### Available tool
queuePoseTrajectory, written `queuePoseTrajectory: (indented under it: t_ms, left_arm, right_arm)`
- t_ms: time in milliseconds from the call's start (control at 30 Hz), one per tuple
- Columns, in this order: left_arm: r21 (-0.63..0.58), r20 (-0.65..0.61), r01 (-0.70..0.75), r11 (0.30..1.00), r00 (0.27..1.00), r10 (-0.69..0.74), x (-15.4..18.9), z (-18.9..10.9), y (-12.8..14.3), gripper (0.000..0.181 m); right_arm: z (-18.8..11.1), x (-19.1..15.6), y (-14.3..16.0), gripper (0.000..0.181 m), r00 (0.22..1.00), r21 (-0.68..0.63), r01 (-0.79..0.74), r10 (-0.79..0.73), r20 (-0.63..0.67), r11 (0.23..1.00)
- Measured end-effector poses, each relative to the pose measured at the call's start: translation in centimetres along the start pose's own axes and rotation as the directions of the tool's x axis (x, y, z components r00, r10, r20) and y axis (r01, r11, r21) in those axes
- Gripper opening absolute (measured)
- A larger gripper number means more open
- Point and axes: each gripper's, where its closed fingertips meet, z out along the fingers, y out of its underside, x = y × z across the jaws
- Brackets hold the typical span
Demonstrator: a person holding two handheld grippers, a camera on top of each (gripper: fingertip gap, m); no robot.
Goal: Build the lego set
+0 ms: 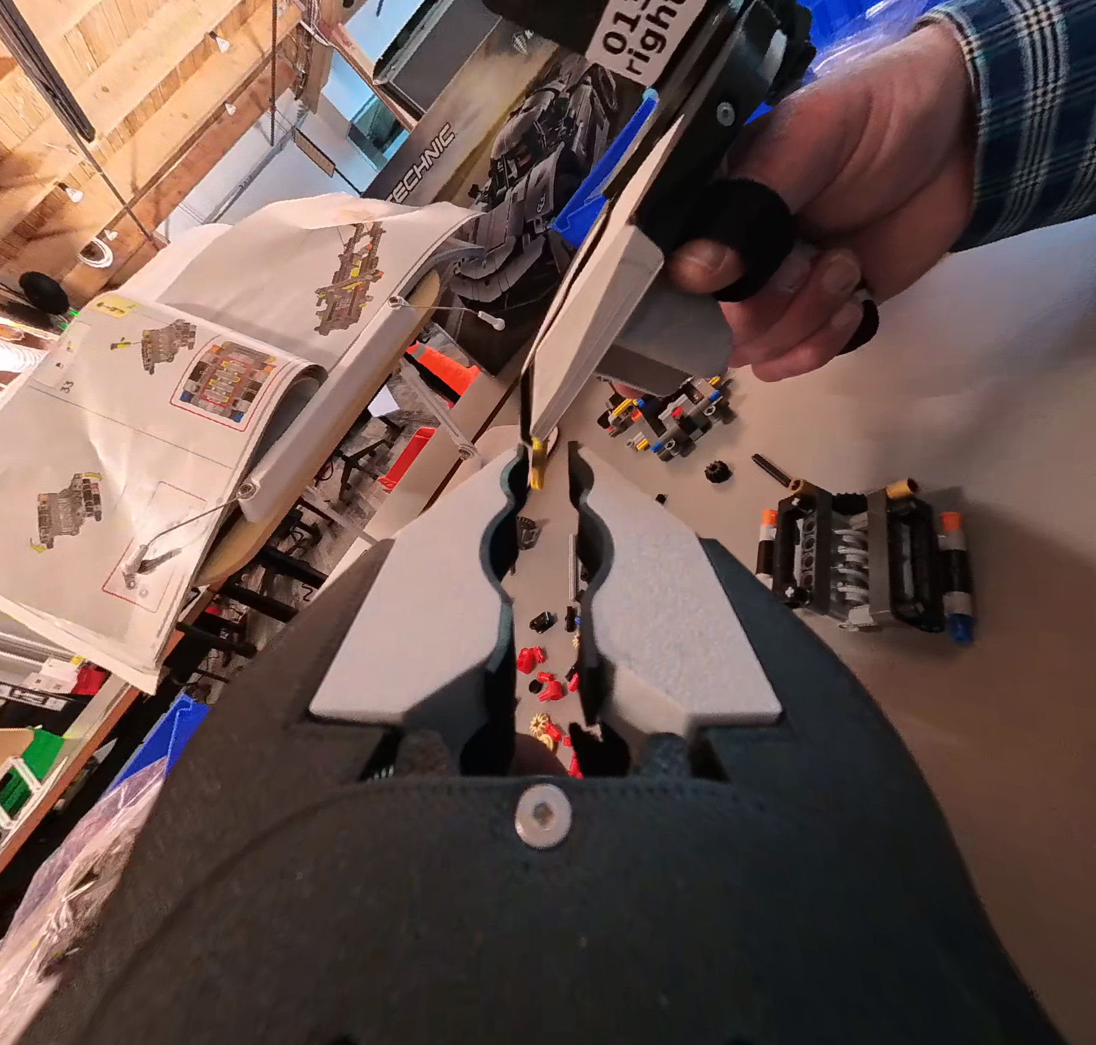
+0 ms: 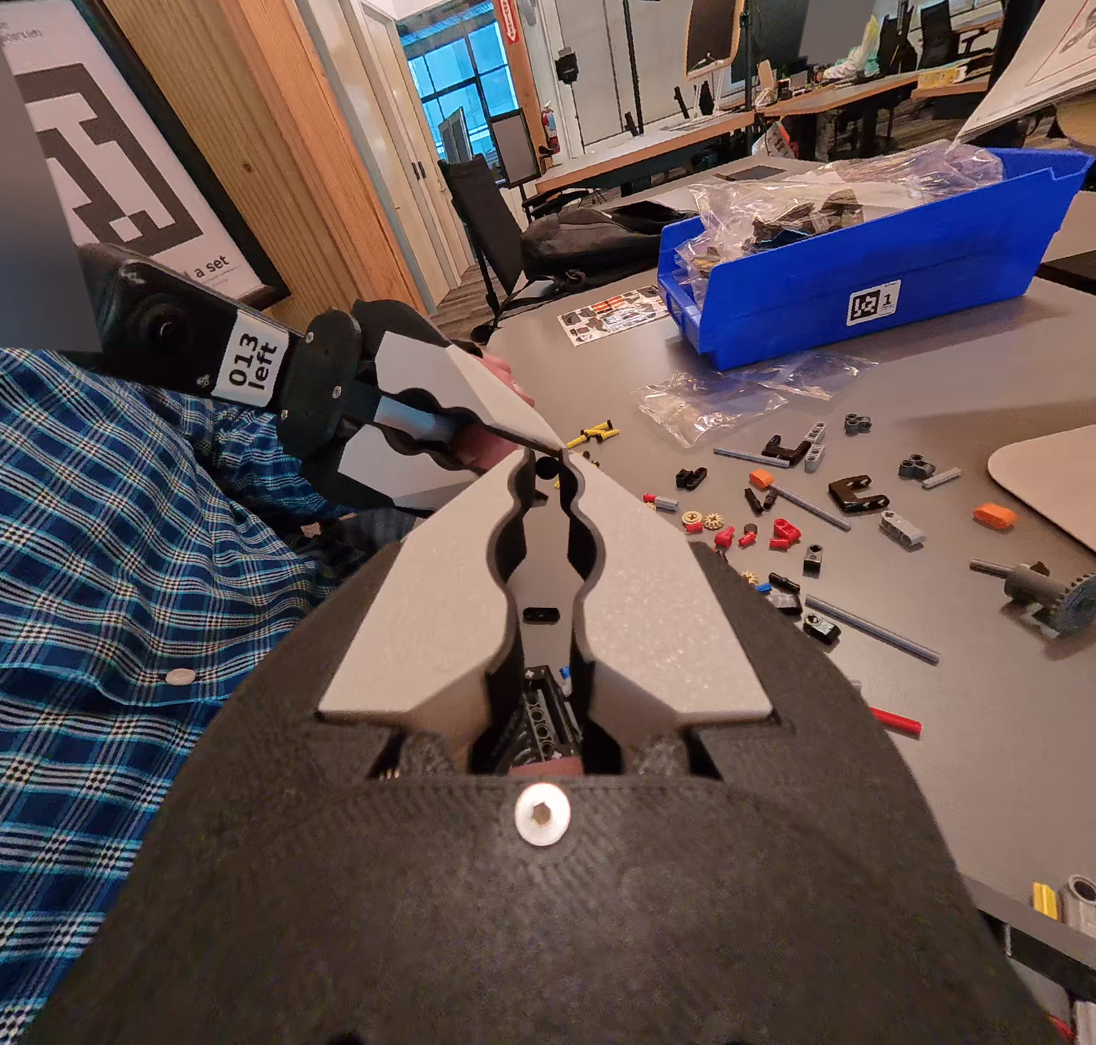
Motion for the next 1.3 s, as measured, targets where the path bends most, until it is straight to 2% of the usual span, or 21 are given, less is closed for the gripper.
queuePoseTrajectory:
  t_ms: [233, 433, 967, 1300]
  left_arm:
    - [0.011, -0.004, 0.062, 0.998, 0.998, -0.061, -0.2, 0.1, 0.0, 0.012]
    - [-0.002, -0.036, 0.114, 0.993, 0.993, -0.114, 0.0, 0.0, 0.4, 0.022]
    - [-0.014, -0.039, 0.170, 0.985, 0.985, -0.170, -0.2, 0.3, 0.6, 0.018]
    - [0.022, -0.034, 0.187, 0.982, 0.982, -0.186, -1.1, 0.5, -0.8, 0.018]
  right_arm:
    - [0.0, 0.1, 0.0, 0.006, 1.000, 0.006, -0.001, 0.001, -0.008, 1.000]
    - [-0.2, 0.4, -0.2, 0.006, 1.000, 0.015, 0.000, 0.001, -0.020, 1.000]
    - [-0.4, 0.4, -0.5, 0.006, 1.000, 0.041, -0.017, 0.018, -0.006, 0.999]
    - [-1.0, 0.3, -1.5, 0.006, 0.996, 0.111, -0.084, 0.079, 0.051, 0.990]
